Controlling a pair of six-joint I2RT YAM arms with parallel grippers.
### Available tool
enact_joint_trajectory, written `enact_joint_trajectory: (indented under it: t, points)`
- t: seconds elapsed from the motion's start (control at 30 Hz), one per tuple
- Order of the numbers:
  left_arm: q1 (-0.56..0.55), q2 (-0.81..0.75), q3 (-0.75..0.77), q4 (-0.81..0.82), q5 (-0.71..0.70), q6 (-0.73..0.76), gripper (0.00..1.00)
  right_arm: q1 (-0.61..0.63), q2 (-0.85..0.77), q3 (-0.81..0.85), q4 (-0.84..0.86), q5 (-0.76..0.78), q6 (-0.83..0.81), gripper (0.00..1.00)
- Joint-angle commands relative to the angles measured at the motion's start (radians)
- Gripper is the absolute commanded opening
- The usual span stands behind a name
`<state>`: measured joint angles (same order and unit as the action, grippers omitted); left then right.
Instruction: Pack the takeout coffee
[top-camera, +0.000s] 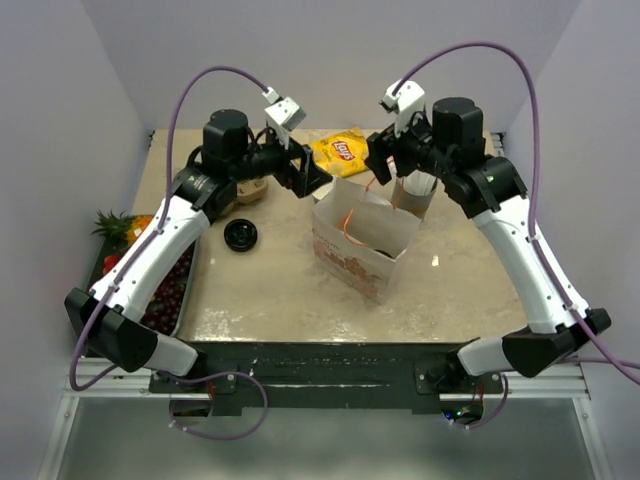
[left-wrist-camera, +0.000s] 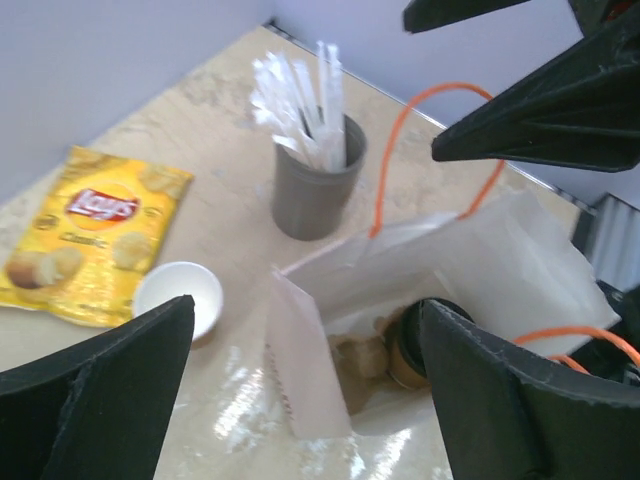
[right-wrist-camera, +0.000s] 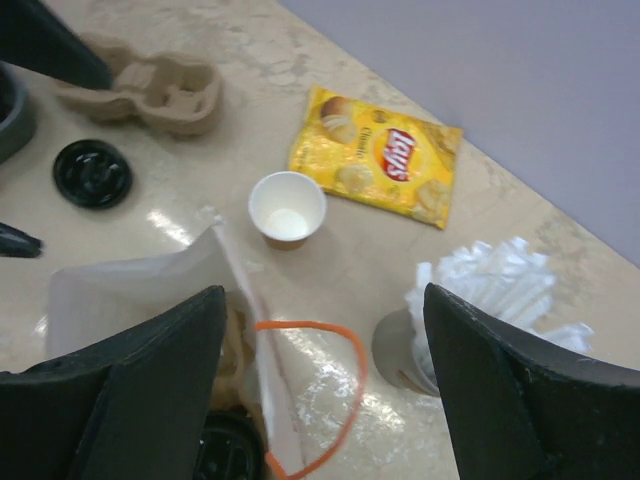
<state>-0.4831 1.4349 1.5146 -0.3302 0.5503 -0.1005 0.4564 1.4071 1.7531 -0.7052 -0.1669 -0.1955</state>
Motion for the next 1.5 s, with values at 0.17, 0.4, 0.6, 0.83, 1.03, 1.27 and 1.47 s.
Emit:
enact_joint_trajectory:
  t: [0.17,0.4,0.6,0.83,1.03,1.27,1.47]
  points:
    - [0.078,-0.005,0.072,-0.012,-0.323,0.154,0.99,-0.195,0.010,0.043,0.055,0.257,0.102,0.99]
    - [0.153,-0.016,-0.016,0.000,-0.421,0.078,0.99,-0.288,0.001,-0.111,0.027,0.225,0.088,0.99]
    - [0.181,-0.033,-0.096,0.008,-0.322,0.041,0.99,-0.312,-0.008,-0.175,0.009,0.191,0.038,0.98]
    - [0.186,-0.033,-0.119,0.036,-0.130,0.022,0.98,-0.318,0.015,-0.193,-0.011,0.170,0.015,0.97]
    - [0.186,-0.004,-0.061,0.059,0.072,0.004,0.98,-0.318,0.033,-0.199,-0.010,0.147,-0.001,0.97]
    - [0.182,0.056,-0.041,0.079,0.092,-0.054,0.98,-0.318,0.041,-0.191,-0.022,0.078,-0.016,0.97]
    - [0.117,0.107,0.010,0.040,0.099,0.004,0.91,-0.318,-0.023,-0.242,-0.033,0.009,-0.035,0.96]
